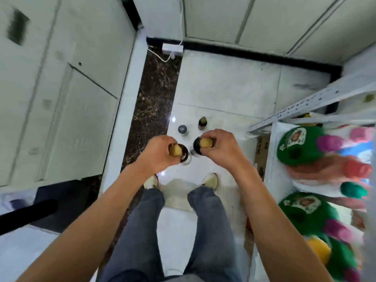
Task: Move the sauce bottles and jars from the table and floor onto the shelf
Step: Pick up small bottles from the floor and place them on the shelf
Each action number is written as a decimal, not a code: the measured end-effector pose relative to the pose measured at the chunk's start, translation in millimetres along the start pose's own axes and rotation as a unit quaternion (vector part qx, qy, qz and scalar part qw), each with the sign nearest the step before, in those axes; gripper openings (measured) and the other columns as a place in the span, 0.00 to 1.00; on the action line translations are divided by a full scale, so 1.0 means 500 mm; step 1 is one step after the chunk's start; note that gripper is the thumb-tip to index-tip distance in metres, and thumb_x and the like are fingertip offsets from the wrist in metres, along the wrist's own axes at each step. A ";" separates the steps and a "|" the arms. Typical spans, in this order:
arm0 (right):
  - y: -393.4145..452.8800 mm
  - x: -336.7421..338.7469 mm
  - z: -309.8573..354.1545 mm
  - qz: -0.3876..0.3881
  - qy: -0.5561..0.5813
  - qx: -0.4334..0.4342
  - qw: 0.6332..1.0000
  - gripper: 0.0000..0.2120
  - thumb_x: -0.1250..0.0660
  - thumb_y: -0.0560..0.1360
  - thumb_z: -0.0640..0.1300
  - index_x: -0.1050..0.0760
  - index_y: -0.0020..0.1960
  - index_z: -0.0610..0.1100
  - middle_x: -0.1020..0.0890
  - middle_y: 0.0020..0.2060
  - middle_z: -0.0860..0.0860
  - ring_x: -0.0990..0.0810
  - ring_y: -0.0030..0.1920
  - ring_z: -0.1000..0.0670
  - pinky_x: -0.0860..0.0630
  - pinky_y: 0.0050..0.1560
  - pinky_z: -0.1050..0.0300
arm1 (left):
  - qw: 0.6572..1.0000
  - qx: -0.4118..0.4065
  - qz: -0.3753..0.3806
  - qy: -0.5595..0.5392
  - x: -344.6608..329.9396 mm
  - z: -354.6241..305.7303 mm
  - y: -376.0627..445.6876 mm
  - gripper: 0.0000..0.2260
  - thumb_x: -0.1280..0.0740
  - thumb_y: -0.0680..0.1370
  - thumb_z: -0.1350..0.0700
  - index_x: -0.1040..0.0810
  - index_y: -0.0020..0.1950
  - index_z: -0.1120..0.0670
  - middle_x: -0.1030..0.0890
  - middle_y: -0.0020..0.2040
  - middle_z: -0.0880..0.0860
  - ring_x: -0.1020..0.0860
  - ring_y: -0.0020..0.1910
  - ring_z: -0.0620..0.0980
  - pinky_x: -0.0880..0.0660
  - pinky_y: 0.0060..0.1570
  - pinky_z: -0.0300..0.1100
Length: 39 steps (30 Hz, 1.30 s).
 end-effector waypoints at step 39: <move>-0.953 0.438 0.504 -0.661 0.274 0.230 0.660 0.16 0.23 0.69 0.37 0.16 0.57 0.41 0.12 0.44 0.49 0.14 0.48 0.48 0.18 0.52 0.54 | 0.756 -0.549 -0.016 -0.357 0.405 -0.783 -0.631 0.09 0.22 0.69 0.55 0.16 0.44 0.42 0.16 0.46 0.49 0.17 0.46 0.46 0.20 0.50 0.42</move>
Point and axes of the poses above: each hand's wrist, its own y-axis towards the middle knuckle, its own x-axis out of the back of the hand, z = x × y, the point moved 1 cm from there along y, towards the middle knuckle
